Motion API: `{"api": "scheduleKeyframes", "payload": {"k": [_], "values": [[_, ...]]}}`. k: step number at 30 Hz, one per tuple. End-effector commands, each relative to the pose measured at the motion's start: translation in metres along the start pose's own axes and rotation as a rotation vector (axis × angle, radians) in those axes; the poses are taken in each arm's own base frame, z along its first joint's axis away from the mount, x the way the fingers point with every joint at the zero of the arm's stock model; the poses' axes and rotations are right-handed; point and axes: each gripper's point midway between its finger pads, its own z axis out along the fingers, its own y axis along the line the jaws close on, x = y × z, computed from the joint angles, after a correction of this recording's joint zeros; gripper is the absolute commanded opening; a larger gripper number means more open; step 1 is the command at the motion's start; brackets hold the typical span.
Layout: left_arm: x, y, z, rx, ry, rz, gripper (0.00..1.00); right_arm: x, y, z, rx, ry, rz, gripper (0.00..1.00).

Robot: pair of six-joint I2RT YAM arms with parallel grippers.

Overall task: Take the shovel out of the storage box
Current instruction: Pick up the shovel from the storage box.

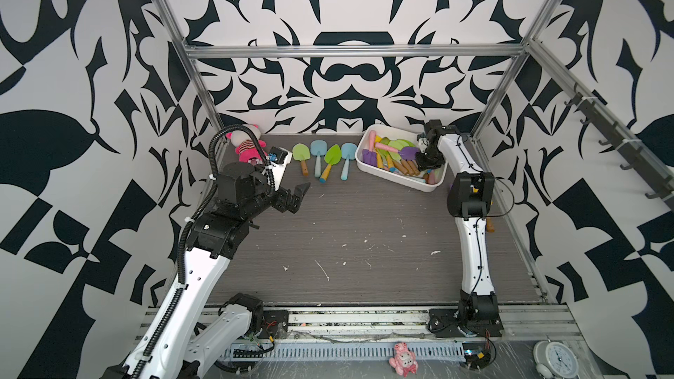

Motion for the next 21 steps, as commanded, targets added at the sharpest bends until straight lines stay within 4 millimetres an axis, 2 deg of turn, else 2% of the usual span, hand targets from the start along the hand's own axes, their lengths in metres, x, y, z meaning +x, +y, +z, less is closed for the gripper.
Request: {"api": "scheduleKeyframes", "payload": {"k": [1, 8, 12, 14, 15, 21], "values": [[-0.009, -0.002, -0.011, 0.004, -0.023, 0.027, 0.99, -0.009, -0.003, -0.019, 0.019, -0.044, 0.031, 0.32], [-0.008, -0.002, -0.014, -0.006, -0.023, 0.041, 0.99, -0.002, -0.003, -0.038, 0.032, -0.037, -0.009, 0.1], [-0.008, -0.001, -0.015, -0.01, -0.029, 0.044, 0.99, 0.002, -0.003, -0.052, 0.036, -0.035, -0.025, 0.05], [-0.007, -0.001, -0.015, -0.012, -0.031, 0.045, 0.99, 0.006, -0.002, -0.052, 0.034, -0.022, -0.034, 0.01], [-0.007, -0.001, -0.015, -0.013, -0.031, 0.045, 0.99, 0.005, -0.001, -0.063, 0.034, -0.036, -0.039, 0.0], [-0.005, -0.001, -0.015, -0.017, -0.039, 0.046, 0.99, 0.014, 0.004, -0.077, 0.024, -0.024, -0.071, 0.0]]}}
